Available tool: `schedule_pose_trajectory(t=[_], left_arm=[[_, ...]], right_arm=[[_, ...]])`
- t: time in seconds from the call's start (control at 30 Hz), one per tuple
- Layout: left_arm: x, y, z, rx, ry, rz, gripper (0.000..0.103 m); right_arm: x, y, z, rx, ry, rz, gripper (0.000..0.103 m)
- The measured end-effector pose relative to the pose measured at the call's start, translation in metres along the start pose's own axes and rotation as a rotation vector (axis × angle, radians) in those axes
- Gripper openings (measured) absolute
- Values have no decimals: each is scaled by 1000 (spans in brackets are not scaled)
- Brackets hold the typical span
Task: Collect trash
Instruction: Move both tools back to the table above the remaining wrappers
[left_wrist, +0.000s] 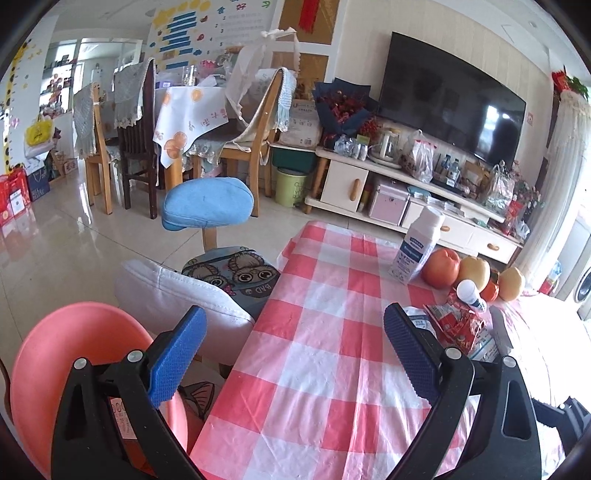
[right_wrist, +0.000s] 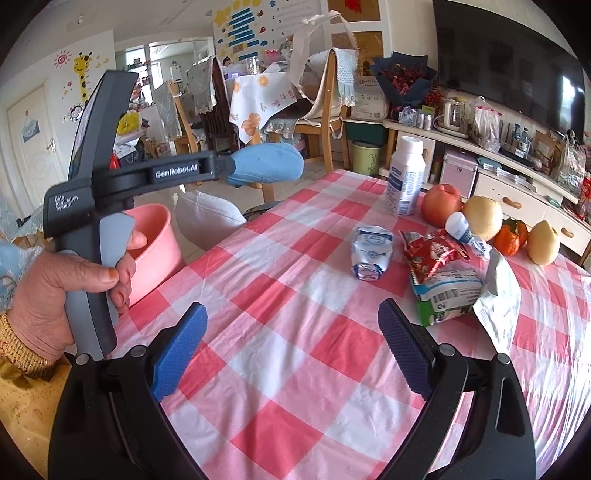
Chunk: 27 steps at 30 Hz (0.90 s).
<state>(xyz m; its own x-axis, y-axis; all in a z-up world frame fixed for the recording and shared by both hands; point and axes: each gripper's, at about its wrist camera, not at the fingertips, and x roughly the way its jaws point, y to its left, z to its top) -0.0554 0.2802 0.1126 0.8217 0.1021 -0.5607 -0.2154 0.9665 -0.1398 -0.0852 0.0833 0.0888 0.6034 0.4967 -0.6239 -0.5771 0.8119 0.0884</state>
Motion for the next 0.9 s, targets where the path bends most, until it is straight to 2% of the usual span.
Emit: schedule_pose_trajectory(t=[0.5, 0.9], left_arm=[[17, -49, -10, 144, 22, -23, 96], [29, -91, -19, 198, 61, -119, 96]], right_arm=[[-13, -53, -10, 91, -24, -22, 94], [-30, -103, -11, 181, -51, -77, 94]])
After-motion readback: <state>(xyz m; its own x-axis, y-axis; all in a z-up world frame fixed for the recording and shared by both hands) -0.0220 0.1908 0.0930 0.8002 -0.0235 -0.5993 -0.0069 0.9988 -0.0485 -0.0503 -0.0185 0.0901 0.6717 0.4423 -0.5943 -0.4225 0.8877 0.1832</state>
